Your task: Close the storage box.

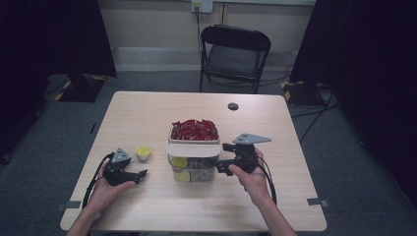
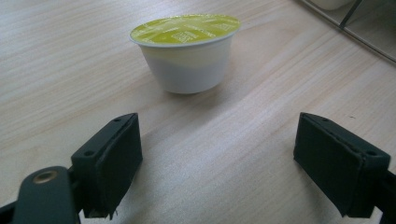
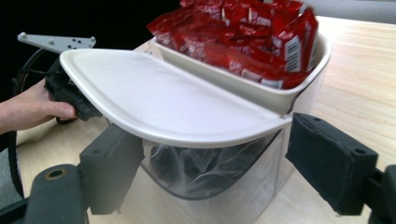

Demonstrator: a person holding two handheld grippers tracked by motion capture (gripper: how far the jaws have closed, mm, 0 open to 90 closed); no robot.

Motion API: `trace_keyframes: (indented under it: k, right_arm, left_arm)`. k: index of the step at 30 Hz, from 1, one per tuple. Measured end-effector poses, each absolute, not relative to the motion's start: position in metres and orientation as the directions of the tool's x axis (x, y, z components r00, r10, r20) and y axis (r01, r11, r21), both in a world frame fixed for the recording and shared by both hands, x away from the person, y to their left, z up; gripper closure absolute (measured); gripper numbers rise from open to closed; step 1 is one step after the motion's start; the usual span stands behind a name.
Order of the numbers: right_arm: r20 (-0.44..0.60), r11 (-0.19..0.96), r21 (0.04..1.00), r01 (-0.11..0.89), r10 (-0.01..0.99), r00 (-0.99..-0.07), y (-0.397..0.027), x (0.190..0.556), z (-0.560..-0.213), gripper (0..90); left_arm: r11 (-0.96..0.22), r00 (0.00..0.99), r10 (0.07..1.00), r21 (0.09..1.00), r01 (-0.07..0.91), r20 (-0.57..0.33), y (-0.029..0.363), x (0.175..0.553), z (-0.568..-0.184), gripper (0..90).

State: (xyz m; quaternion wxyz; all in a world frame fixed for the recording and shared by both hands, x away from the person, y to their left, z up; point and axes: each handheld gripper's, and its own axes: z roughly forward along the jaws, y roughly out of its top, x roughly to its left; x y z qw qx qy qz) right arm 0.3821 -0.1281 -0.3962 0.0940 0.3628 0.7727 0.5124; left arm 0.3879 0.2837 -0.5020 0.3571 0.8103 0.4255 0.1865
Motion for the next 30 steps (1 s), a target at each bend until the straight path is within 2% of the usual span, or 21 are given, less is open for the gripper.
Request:
trace_keyframes:
  k: [15,30]
  right_arm:
    - [0.244,0.213,0.85,0.481,0.651,-0.719,-0.126,0.375,-0.407,18.4]
    - [0.216,0.251,0.843,0.476,0.652,-0.727,-0.122,0.369,-0.418,20.2]
  left_arm:
    - [-0.381,0.568,0.823,0.738,0.556,-0.003,0.284,0.388,-0.502,14.8]
    - [-0.383,0.568,0.823,0.737,0.557,-0.002,0.284,0.388,-0.502,14.8]
